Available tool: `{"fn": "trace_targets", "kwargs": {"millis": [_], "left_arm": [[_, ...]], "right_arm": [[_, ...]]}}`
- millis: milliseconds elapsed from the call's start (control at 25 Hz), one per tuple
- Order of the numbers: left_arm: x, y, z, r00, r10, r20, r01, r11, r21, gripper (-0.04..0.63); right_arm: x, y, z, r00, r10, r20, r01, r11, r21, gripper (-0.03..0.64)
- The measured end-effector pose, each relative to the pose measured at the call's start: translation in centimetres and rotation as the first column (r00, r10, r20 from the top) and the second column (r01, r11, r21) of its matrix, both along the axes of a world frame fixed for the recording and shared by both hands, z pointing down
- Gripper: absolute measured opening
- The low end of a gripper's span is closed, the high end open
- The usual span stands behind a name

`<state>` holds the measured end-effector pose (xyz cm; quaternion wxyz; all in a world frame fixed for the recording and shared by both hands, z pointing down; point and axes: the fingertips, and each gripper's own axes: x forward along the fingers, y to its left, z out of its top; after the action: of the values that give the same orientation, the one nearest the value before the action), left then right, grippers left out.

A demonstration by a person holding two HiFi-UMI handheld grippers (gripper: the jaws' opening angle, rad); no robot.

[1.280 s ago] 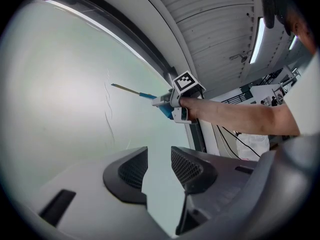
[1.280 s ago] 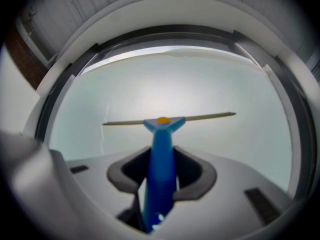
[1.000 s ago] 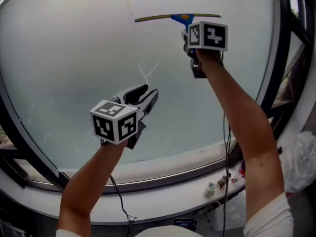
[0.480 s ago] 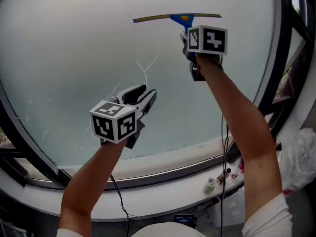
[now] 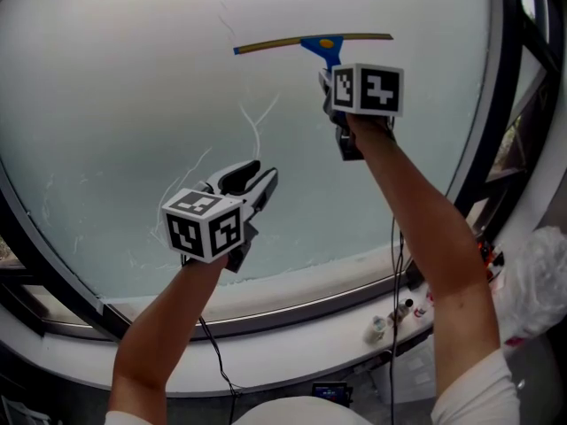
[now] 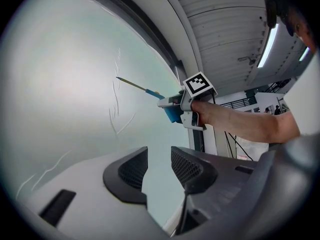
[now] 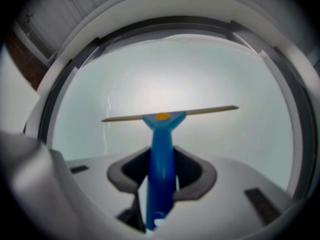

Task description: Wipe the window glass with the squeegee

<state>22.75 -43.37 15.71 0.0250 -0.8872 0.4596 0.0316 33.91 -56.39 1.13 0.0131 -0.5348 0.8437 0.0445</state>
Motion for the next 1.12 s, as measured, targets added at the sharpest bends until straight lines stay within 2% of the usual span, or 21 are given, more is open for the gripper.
{"fn": "trace_targets", "kwargs": {"millis": [1120], "left_arm": [[0.6,0.8,4.6,1.0,0.013,0.004,-0.013,0.998,-0.063,0.166]], "right_arm": [[0.1,0.4,8.7,1.0,-0.003,-0.007,0.002,0.995,-0.103,0.152]]}}
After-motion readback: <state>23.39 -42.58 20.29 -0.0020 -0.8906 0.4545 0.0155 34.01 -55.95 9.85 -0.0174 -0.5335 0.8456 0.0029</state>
